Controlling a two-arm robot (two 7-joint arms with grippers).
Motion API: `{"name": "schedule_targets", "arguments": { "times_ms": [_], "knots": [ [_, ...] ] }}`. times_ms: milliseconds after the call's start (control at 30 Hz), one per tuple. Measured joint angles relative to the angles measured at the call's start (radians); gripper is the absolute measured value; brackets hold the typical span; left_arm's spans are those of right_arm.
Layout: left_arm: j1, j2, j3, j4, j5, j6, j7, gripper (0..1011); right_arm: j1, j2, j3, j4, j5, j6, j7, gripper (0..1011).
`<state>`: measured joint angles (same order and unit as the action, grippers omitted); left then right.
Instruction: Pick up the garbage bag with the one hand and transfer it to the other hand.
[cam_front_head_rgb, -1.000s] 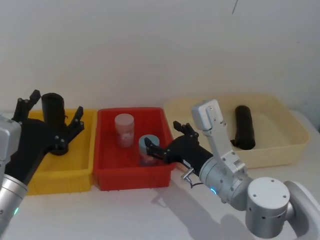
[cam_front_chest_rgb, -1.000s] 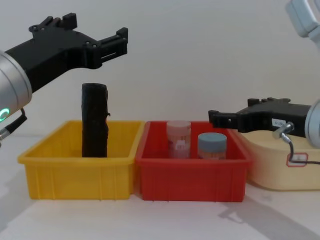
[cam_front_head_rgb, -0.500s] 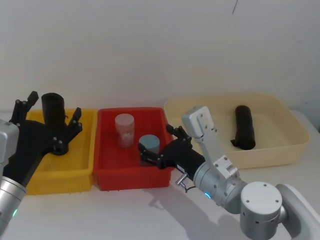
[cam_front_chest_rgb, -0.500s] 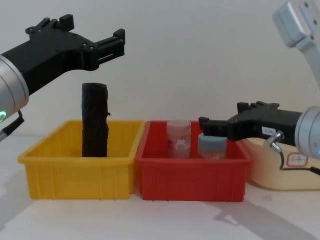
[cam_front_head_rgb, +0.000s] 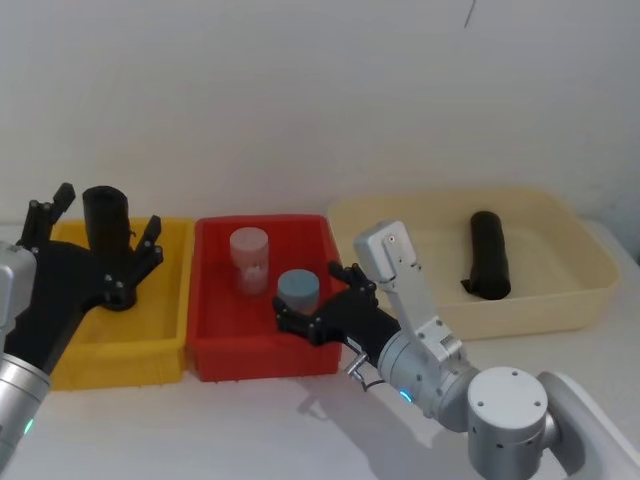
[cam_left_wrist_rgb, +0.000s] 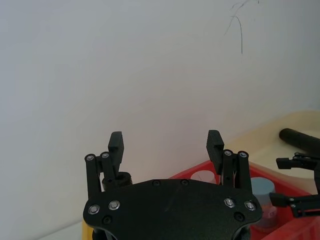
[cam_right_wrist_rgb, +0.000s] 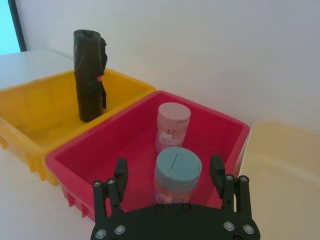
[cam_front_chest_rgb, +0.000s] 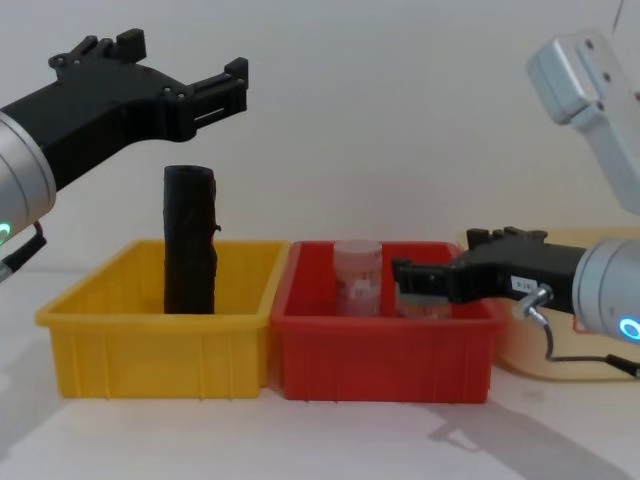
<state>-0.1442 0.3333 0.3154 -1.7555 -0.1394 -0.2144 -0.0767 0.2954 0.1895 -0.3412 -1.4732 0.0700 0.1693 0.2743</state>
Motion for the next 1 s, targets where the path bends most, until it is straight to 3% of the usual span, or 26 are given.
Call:
{"name": "schedule_targets", "arguments": {
  "times_ms": [1000],
  "knots": [
    [0.001, 0.0, 0.0, 0.0, 0.0, -0.001, 0.0, 1000, 0.063, -0.059, 0.001, 0.112, 0.002, 0.017, -0.026, 999]
  ]
}}
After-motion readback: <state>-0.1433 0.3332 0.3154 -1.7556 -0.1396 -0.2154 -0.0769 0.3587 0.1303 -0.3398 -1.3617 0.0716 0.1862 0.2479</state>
